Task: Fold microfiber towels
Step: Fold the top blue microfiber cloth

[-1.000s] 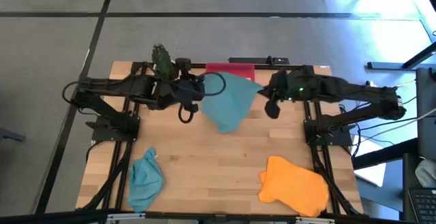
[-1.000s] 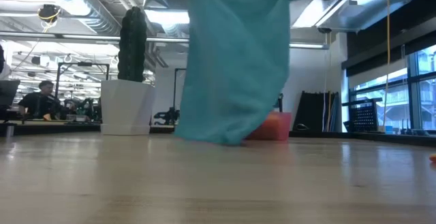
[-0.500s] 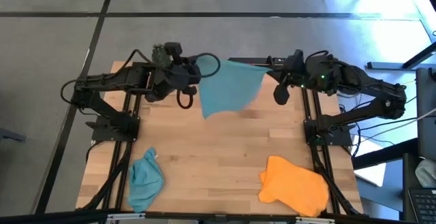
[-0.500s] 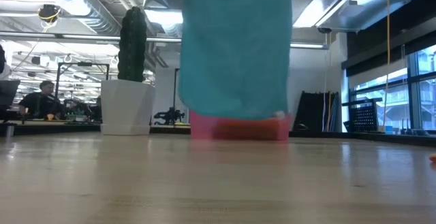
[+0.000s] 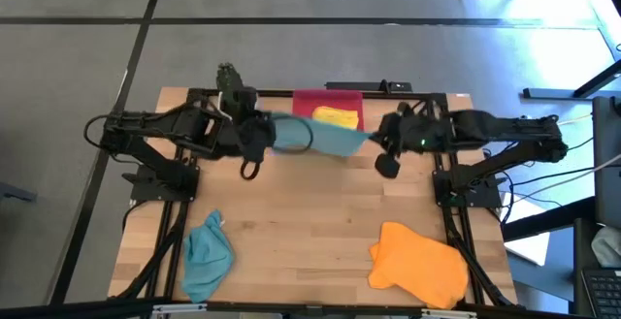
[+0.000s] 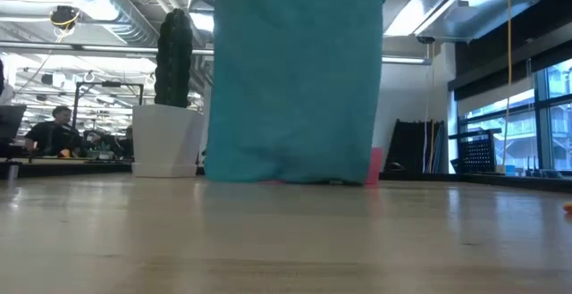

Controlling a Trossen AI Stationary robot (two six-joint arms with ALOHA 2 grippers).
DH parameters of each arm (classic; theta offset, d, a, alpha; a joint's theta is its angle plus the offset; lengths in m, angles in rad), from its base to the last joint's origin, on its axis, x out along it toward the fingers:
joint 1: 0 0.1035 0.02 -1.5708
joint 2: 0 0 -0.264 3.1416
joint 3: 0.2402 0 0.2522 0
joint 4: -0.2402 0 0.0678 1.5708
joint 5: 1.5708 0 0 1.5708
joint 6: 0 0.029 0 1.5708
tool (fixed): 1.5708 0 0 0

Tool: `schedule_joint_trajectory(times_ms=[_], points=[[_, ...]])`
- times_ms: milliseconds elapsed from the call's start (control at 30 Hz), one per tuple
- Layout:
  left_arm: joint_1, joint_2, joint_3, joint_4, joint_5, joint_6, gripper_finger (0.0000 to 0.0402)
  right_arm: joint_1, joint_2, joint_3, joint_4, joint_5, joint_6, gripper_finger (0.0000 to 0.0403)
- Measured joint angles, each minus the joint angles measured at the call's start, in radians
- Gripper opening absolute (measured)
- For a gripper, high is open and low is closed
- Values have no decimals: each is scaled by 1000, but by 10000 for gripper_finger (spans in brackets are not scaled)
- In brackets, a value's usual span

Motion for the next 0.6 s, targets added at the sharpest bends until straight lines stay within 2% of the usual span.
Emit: schedule_joint_trajectory(times_ms=[233,367,500,600], points=[[-187,-2,-113,-23,31,-180,0,168,75,-12,-5,21,116,4],[-296,-2,-241,-1,44,-316,0,264,157,-12,-4,-16,206,4],[-401,-2,-386,92,123,-462,0,374,273,-12,2,-38,289,4],[-476,-2,-493,233,175,-521,0,438,371,-13,10,-68,345,4]])
